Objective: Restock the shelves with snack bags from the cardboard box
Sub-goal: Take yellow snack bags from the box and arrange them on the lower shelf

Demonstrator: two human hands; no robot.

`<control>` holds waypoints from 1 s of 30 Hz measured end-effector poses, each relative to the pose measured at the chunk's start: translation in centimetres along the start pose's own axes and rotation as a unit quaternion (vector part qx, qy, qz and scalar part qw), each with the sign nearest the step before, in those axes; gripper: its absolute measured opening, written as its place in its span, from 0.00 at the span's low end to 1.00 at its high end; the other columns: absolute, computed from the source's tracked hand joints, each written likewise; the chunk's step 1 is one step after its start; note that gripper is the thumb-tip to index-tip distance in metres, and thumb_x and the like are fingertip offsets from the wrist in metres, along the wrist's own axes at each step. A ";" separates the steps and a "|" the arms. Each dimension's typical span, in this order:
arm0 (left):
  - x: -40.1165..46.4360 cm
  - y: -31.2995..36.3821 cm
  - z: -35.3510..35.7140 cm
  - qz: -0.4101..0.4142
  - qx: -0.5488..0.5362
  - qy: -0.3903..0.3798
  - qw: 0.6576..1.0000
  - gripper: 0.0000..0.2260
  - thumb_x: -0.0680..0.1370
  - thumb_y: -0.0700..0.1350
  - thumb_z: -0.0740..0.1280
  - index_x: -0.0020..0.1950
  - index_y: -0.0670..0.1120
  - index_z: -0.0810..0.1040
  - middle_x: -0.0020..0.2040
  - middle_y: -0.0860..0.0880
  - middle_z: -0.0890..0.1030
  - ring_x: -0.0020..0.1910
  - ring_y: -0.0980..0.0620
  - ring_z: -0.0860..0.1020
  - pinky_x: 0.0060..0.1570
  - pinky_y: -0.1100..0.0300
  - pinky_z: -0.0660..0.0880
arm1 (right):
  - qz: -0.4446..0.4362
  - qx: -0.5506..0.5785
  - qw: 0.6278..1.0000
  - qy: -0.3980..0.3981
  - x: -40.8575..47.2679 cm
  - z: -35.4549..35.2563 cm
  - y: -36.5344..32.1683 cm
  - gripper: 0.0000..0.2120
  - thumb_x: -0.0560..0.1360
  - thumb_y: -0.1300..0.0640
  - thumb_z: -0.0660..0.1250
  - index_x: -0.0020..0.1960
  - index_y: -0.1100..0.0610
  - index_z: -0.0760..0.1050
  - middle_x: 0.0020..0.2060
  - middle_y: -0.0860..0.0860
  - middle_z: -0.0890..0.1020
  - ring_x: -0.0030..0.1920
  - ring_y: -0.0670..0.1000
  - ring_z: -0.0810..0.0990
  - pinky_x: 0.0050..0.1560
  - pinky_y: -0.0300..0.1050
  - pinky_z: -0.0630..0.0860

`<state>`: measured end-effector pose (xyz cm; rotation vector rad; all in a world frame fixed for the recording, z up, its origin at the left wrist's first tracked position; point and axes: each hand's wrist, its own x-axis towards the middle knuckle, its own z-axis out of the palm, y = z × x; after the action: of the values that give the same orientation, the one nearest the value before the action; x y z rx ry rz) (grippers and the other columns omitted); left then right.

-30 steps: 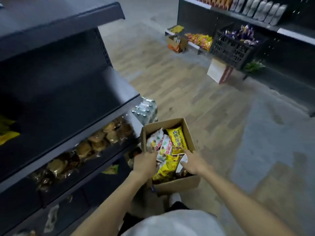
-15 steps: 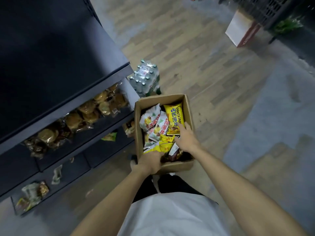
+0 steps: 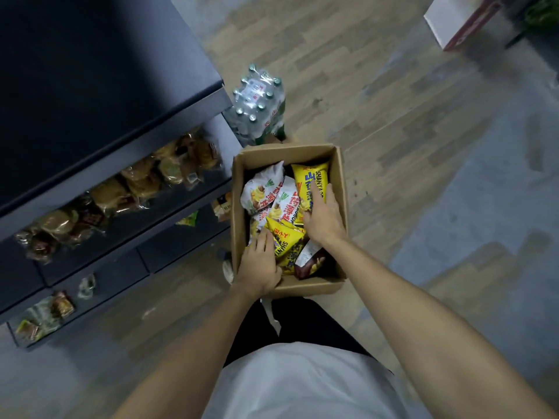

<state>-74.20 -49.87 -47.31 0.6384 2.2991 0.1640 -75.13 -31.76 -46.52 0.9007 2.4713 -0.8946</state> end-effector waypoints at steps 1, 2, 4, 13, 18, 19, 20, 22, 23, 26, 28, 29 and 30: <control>0.3 0.0 0.2 -0.017 -0.008 0.001 1.000 0.39 0.78 0.51 0.64 0.79 0.41 0.43 0.79 0.41 0.45 0.77 0.41 0.50 0.75 0.50 0.53 | 0.002 0.002 1.000 0.001 0.5 0.1 0.0 0.38 0.78 0.58 0.64 0.79 0.45 0.45 0.79 0.56 0.44 0.78 0.58 0.51 0.74 0.53 0.58; 0.6 0.0 0.5 -0.031 -0.017 -0.001 0.999 0.40 0.78 0.52 0.64 0.79 0.41 0.41 0.79 0.41 0.45 0.77 0.40 0.50 0.75 0.51 0.53 | 0.002 0.004 1.000 0.000 0.9 0.2 0.0 0.39 0.78 0.58 0.64 0.79 0.44 0.44 0.79 0.56 0.43 0.78 0.58 0.50 0.74 0.53 0.58; 1.3 0.0 1.0 -0.051 -0.024 -0.009 0.998 0.41 0.79 0.54 0.64 0.79 0.40 0.41 0.79 0.40 0.48 0.76 0.39 0.54 0.74 0.51 0.56 | 0.006 0.017 1.000 -0.014 1.7 0.5 0.0 0.40 0.78 0.57 0.66 0.79 0.44 0.43 0.79 0.56 0.42 0.78 0.59 0.50 0.74 0.55 0.57; 2.7 -0.5 1.6 -0.108 -0.050 0.014 0.993 0.35 0.80 0.49 0.63 0.80 0.47 0.45 0.71 0.39 0.63 0.62 0.39 0.71 0.60 0.49 0.70 | 0.046 -0.021 0.998 -0.047 4.8 1.9 -0.6 0.40 0.76 0.53 0.69 0.79 0.48 0.48 0.76 0.61 0.50 0.72 0.67 0.62 0.70 0.58 0.63; 1.8 0.7 -1.4 -0.100 -0.037 0.073 0.992 0.33 0.80 0.55 0.61 0.80 0.48 0.48 0.63 0.41 0.72 0.56 0.39 0.76 0.51 0.48 0.73 | 0.036 -0.015 0.999 -0.031 4.7 1.1 -1.6 0.36 0.76 0.55 0.69 0.77 0.47 0.52 0.72 0.61 0.58 0.67 0.67 0.66 0.66 0.58 0.66; 1.6 1.2 -2.3 -0.110 -0.052 0.094 0.988 0.33 0.79 0.56 0.61 0.79 0.47 0.50 0.62 0.42 0.73 0.54 0.40 0.77 0.49 0.49 0.73 | 0.028 -0.013 0.999 -0.023 4.4 0.8 -1.8 0.36 0.76 0.56 0.68 0.77 0.47 0.53 0.72 0.61 0.59 0.66 0.67 0.66 0.65 0.58 0.67; 1.6 1.6 -3.2 -0.121 -0.071 0.119 0.983 0.33 0.79 0.56 0.61 0.78 0.46 0.51 0.61 0.42 0.74 0.53 0.40 0.78 0.48 0.49 0.74 | 0.020 -0.014 1.000 -0.011 3.9 0.4 -1.9 0.35 0.76 0.56 0.68 0.77 0.47 0.53 0.72 0.60 0.59 0.66 0.67 0.67 0.64 0.58 0.67; 1.9 2.3 -4.6 -0.130 -0.106 0.168 0.971 0.33 0.78 0.57 0.62 0.76 0.44 0.53 0.60 0.42 0.74 0.54 0.40 0.78 0.49 0.48 0.74 | 0.004 -0.032 0.999 0.030 2.5 -0.1 -2.2 0.36 0.75 0.54 0.69 0.77 0.46 0.54 0.72 0.58 0.61 0.66 0.64 0.67 0.62 0.58 0.70; 2.4 2.5 -5.1 -0.127 -0.116 0.179 0.969 0.33 0.78 0.57 0.63 0.76 0.43 0.54 0.60 0.42 0.73 0.55 0.40 0.77 0.49 0.47 0.74 | -0.004 -0.049 0.997 0.052 1.7 -0.3 -2.2 0.36 0.75 0.53 0.69 0.77 0.45 0.55 0.72 0.57 0.61 0.65 0.63 0.68 0.60 0.58 0.71; 4.7 3.1 -5.3 -0.129 -0.145 0.167 0.967 0.33 0.78 0.58 0.63 0.76 0.44 0.56 0.64 0.40 0.71 0.57 0.37 0.77 0.48 0.46 0.74 | 0.009 -0.076 0.994 0.073 -0.5 0.0 -1.6 0.35 0.75 0.51 0.68 0.77 0.45 0.55 0.73 0.56 0.59 0.66 0.62 0.67 0.58 0.57 0.72; 6.0 3.2 -5.1 -0.125 -0.160 0.180 0.962 0.33 0.77 0.58 0.63 0.76 0.48 0.54 0.67 0.40 0.68 0.58 0.37 0.76 0.47 0.46 0.76 | 0.048 -0.047 0.997 0.044 -1.5 0.7 -0.9 0.36 0.76 0.50 0.66 0.78 0.48 0.52 0.76 0.57 0.53 0.69 0.63 0.62 0.62 0.57 0.69; 6.5 3.1 -4.8 -0.106 -0.156 0.193 0.963 0.33 0.77 0.57 0.64 0.77 0.49 0.53 0.69 0.40 0.65 0.60 0.37 0.74 0.47 0.45 0.76 | 0.065 -0.027 0.997 0.022 -1.7 1.1 -0.6 0.36 0.77 0.49 0.65 0.79 0.50 0.50 0.77 0.58 0.48 0.72 0.64 0.58 0.66 0.56 0.65; 6.7 2.9 -4.4 -0.078 -0.145 0.197 0.967 0.33 0.77 0.55 0.65 0.77 0.50 0.54 0.70 0.41 0.64 0.62 0.38 0.73 0.48 0.45 0.76 | 0.072 -0.009 0.997 0.000 -1.8 1.6 -0.3 0.37 0.77 0.49 0.64 0.80 0.51 0.48 0.78 0.58 0.45 0.74 0.64 0.54 0.70 0.55 0.61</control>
<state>-80.14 -43.72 -47.50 0.2889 2.6201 0.5849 -73.84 -33.84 -46.64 1.0584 2.3754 -0.8206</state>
